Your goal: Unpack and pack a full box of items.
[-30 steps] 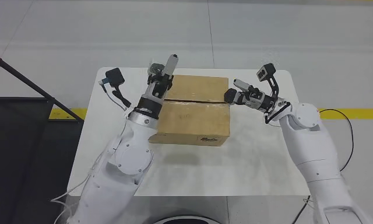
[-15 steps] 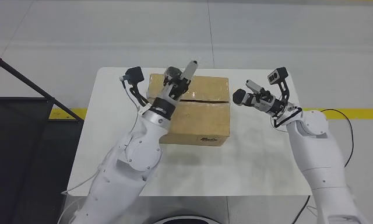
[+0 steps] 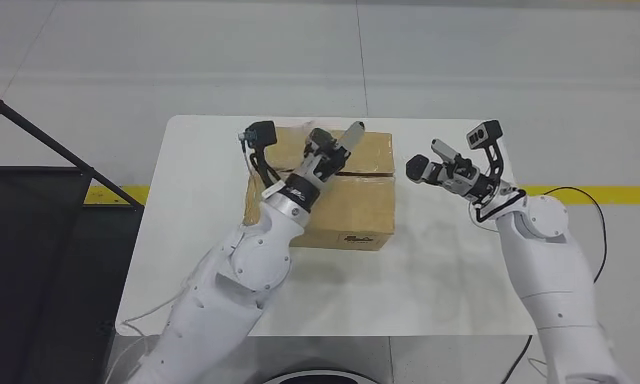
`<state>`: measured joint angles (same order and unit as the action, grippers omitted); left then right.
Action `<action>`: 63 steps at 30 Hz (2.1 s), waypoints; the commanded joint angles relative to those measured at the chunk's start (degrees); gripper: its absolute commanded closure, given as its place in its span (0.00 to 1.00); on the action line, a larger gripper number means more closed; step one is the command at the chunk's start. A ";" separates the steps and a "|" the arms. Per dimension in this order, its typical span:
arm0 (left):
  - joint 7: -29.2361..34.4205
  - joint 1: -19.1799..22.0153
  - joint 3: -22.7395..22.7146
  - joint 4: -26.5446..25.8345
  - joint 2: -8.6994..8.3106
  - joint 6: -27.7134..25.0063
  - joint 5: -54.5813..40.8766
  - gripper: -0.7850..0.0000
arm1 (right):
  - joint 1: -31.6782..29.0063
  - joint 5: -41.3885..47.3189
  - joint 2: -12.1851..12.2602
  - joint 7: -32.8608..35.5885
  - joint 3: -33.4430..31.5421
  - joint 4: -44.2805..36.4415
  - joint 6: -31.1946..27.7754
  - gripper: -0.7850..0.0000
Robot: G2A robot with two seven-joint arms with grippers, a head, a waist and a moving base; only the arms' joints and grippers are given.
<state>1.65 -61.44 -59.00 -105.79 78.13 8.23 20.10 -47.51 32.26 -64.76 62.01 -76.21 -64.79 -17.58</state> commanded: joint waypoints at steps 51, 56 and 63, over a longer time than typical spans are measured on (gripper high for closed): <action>0.81 8.21 10.00 14.45 6.46 2.09 2.80 0.00 | -2.97 3.31 1.28 1.86 -3.43 2.25 -2.25 0.00; 0.78 8.43 10.26 15.24 6.99 2.10 3.22 0.00 | -3.25 3.57 1.39 2.03 -3.70 2.31 -2.49 0.00; 0.29 8.54 10.45 16.09 7.66 1.98 4.21 0.00 | -3.49 3.89 1.52 2.20 -3.96 2.34 -2.55 0.00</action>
<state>1.98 -52.88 -48.53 -89.78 85.71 10.30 24.20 -50.95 36.09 -63.25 64.24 -80.15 -62.41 -20.14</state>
